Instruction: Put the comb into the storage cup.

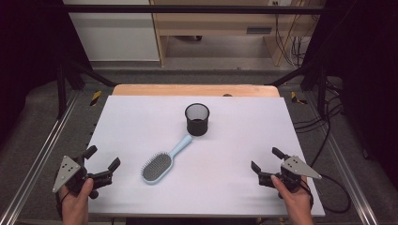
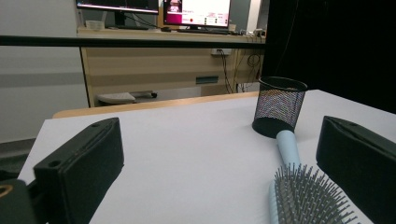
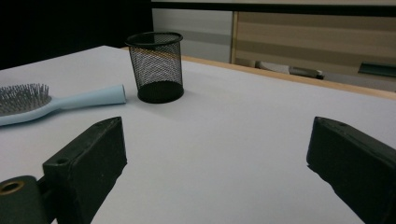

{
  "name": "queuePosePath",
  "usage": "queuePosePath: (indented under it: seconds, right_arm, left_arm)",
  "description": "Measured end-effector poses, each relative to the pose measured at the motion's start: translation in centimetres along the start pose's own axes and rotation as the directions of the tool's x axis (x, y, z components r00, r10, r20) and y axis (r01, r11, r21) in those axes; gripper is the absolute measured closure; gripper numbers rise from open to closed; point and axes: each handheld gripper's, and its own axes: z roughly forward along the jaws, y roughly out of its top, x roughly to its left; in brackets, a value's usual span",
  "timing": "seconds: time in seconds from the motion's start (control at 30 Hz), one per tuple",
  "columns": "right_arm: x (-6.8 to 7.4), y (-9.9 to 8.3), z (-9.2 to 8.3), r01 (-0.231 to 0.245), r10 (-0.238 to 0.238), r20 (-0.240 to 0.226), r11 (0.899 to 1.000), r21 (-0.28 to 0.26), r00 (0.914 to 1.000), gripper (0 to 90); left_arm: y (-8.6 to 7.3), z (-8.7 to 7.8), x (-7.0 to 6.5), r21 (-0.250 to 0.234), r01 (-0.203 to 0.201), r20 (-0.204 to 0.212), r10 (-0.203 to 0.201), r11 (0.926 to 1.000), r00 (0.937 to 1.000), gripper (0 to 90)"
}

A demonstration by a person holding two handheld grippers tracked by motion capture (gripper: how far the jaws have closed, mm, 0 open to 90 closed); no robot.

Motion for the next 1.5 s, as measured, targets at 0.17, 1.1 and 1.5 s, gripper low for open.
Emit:
queuePosePath:
  seconds: [0.17, 1.1, 1.5]
  right_arm:
    - [0.2, 0.0, 0.0, 0.002, -0.002, 0.006, 1.000, 0.031, 1.0000, 5.4]
    - [4.9, 5.6, 10.1, 0.027, -0.019, -0.037, 0.972, 0.232, 0.9991, 14.4]
    - [7.3, 7.1, 14.0, 0.050, -0.036, -0.056, 0.957, 0.285, 0.9978, 14.3]
  left_arm:
    - [0.0, 0.1, 0.0, 0.000, -0.003, -0.003, 0.003, 1.0000, 1.0000, 0.9]
    - [-0.4, 0.4, 0.7, 0.042, -0.104, -0.060, 0.106, 0.9937, 0.9925, 1.7]
    - [-0.5, 0.6, 0.6, 0.059, -0.121, -0.051, 0.124, 0.9909, 0.9910, 2.0]
